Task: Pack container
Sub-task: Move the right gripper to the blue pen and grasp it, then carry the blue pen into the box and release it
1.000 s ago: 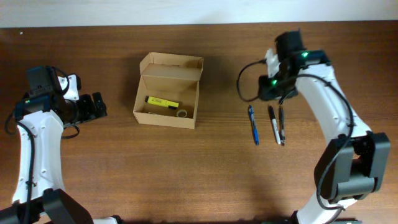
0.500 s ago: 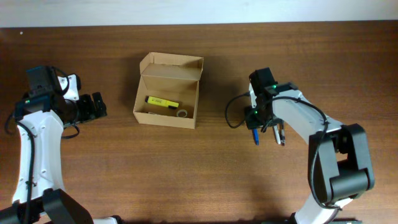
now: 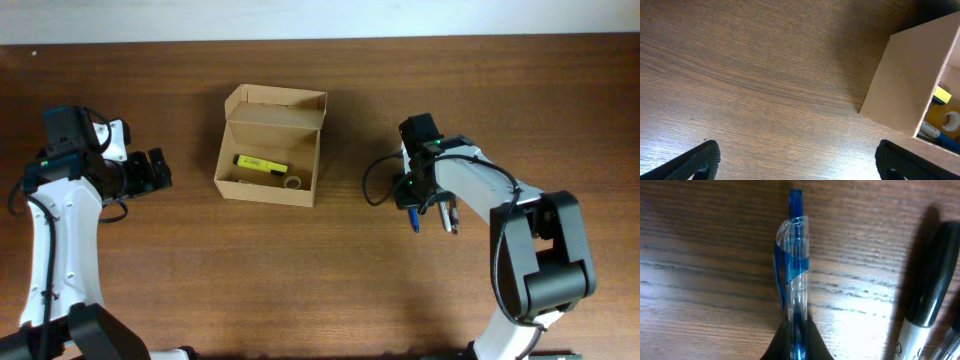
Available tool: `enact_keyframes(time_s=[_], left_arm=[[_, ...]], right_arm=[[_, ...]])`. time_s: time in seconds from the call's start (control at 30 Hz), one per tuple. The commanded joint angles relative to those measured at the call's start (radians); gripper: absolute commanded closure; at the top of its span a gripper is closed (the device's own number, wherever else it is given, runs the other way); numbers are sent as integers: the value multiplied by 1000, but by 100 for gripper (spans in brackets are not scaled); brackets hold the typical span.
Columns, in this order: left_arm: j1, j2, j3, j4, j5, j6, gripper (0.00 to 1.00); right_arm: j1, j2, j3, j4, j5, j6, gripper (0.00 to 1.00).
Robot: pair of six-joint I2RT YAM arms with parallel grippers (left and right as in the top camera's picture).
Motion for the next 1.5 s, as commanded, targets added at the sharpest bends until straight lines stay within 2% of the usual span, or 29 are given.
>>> enact_keyframes(time_s=[0.0, 0.07, 0.27, 0.4, 0.47, 0.53, 0.77, 1.13, 1.47], left_arm=[[3, 3, -3, 0, 14, 19, 0], [3, 3, -3, 0, 14, 19, 0], [3, 3, -3, 0, 14, 19, 0], [3, 3, -3, 0, 14, 19, 0], [3, 3, -3, 0, 14, 19, 0], [3, 3, -3, 0, 14, 19, 0], [3, 3, -3, 0, 14, 19, 0], [3, 3, -3, 0, 14, 19, 0], [3, 3, -3, 0, 14, 19, 0]], right_arm=[[4, -1, 105, -45, -11, -43, 96], [4, -16, 199, -106, -29, -87, 96], [45, -23, 629, -335, -163, -308, 96], [126, -23, 797, -378, -166, -468, 96], [191, -22, 839, -374, -171, -601, 96], [249, -17, 840, -365, -192, -711, 96], [386, 84, 840, -306, -196, -866, 96], [436, 289, 840, -105, -260, -869, 96], [437, 412, 840, -150, -343, -857, 96]])
